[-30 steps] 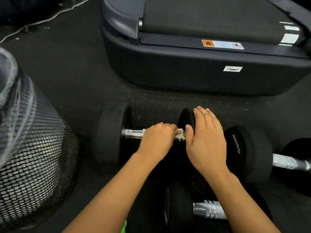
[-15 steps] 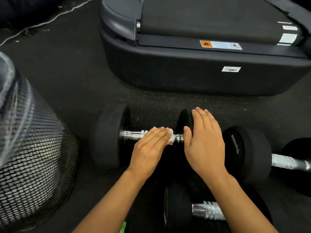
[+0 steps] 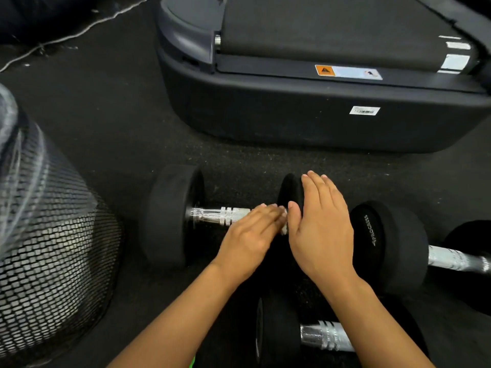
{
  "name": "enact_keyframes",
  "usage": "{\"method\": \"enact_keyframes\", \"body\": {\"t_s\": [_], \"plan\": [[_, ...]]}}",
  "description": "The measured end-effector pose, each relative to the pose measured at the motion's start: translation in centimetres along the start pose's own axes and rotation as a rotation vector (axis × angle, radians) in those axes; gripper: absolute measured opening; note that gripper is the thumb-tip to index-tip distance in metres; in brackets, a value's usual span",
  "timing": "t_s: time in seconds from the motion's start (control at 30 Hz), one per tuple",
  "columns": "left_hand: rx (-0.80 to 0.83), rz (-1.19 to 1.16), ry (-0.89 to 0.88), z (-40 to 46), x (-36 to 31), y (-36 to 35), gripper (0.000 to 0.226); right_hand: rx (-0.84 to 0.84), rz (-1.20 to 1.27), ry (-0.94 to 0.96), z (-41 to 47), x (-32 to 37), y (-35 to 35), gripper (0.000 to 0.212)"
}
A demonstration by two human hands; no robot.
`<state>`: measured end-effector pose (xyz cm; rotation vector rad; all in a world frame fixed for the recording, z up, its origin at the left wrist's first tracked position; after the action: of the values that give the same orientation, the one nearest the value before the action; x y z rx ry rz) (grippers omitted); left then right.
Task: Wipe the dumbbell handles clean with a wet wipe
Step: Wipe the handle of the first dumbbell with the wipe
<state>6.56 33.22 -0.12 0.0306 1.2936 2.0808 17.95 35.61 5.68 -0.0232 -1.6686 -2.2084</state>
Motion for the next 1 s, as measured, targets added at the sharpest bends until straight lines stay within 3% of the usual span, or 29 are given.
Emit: {"method": "enact_keyframes", "body": {"t_s": [0.07, 0.17, 0.27, 0.43, 0.57, 0.77, 1.0], "plan": [[0.081, 0.001, 0.044, 1.5, 0.0, 0.4, 0.028, 0.009, -0.002, -0.001, 0.1, -0.1, 0.0, 0.054], [0.306, 0.005, 0.300, 3.5, 1.0, 1.4, 0.021, 0.024, -0.007, 0.000, 0.4, -0.1, 0.0, 0.056], [0.345, 0.062, 0.402, 4.1, 1.5, 1.2, 0.025, 0.019, -0.007, -0.003, 0.4, -0.1, 0.0, 0.056], [0.232, -0.058, 0.106, 1.6, 0.2, 0.9, 0.033, -0.011, 0.001, -0.008, 0.2, 0.0, 0.1, 0.054], [0.240, -0.044, 0.181, 2.4, 0.6, 1.1, 0.034, -0.003, 0.006, -0.010, 0.3, 0.0, 0.1, 0.055], [0.003, 0.049, -0.080, -0.5, 0.5, 0.3, 0.032, -0.014, -0.001, -0.005, 0.1, 0.1, 0.1, 0.054], [-0.024, 0.086, -0.155, -0.5, 0.5, 0.4, 0.030, 0.001, -0.008, -0.002, 0.1, 0.0, 0.1, 0.054]]}}
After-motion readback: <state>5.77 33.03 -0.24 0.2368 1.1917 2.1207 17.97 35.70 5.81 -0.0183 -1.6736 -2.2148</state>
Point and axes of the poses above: each hand's wrist, its own z-axis towards the middle knuckle, its own y-axis out of the back of the hand, x = y × z, the point moved 4 cm from there along z, towards the middle knuckle, and after that the axes turned 6 degrees about x, right-handed, at the moved point
